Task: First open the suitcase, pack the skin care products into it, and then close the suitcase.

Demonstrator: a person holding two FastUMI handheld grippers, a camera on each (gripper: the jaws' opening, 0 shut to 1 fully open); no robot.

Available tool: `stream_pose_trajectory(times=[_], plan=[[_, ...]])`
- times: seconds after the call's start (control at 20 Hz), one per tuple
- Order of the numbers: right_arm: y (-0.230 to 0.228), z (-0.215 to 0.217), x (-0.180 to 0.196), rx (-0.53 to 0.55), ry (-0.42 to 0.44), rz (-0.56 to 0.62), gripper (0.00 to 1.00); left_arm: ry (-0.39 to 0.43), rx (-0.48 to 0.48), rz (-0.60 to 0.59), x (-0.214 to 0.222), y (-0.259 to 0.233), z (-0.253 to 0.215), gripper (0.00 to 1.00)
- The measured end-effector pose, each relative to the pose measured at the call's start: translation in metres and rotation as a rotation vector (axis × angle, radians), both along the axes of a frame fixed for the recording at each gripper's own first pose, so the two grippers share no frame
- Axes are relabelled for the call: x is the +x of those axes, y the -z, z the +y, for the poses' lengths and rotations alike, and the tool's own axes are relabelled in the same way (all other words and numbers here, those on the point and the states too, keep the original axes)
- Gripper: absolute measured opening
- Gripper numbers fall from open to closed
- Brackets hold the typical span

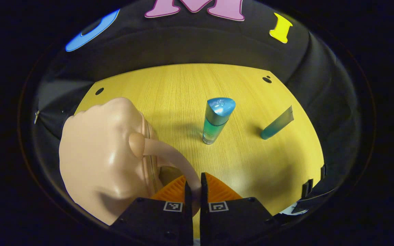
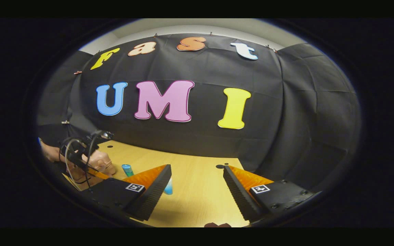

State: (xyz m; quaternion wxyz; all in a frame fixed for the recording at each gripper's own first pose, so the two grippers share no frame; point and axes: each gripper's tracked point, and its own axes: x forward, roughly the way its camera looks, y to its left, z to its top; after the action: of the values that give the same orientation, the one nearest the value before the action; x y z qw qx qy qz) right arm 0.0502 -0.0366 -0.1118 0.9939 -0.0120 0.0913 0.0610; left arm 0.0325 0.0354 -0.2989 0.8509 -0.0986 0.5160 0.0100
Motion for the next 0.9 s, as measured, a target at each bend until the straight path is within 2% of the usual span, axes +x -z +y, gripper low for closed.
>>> stream_pose_trajectory(times=[0.15, 0.35, 0.4, 0.5, 0.6, 0.7, 0.8, 0.9], plan=[[0.006, 0.011, 0.007, 0.02, -0.018, 0.011, 0.96, -0.014, -0.025, -0.025, 0.001, -0.052, 0.024, 0.13], [0.005, 0.027, 0.016, 0.047, -0.065, 0.005, 0.96, -0.038, 0.094, -0.083, -0.007, -0.132, 0.085, 0.13], [0.005, 0.03, 0.019, 0.047, -0.071, 0.01, 0.99, -0.063, 0.124, -0.104, -0.012, -0.148, 0.107, 0.13], [-0.003, 0.041, 0.023, 0.07, -0.092, 0.002, 0.97, -0.125, 0.125, -0.148, -0.017, -0.174, 0.143, 0.13], [-0.012, 0.058, 0.028, 0.066, -0.124, -0.009, 0.96, -0.196, 0.122, -0.18, -0.029, -0.193, 0.187, 0.13], [-0.019, 0.07, 0.035, 0.03, -0.124, -0.022, 0.99, -0.226, 0.17, -0.207, -0.045, -0.207, 0.241, 0.12], [-0.024, 0.086, 0.038, 0.014, -0.106, -0.036, 0.96, -0.254, 0.24, -0.222, -0.063, -0.214, 0.305, 0.12], [-0.026, 0.107, 0.036, 0.018, -0.074, -0.016, 0.96, -0.31, 0.244, -0.211, -0.081, -0.208, 0.362, 0.07]])
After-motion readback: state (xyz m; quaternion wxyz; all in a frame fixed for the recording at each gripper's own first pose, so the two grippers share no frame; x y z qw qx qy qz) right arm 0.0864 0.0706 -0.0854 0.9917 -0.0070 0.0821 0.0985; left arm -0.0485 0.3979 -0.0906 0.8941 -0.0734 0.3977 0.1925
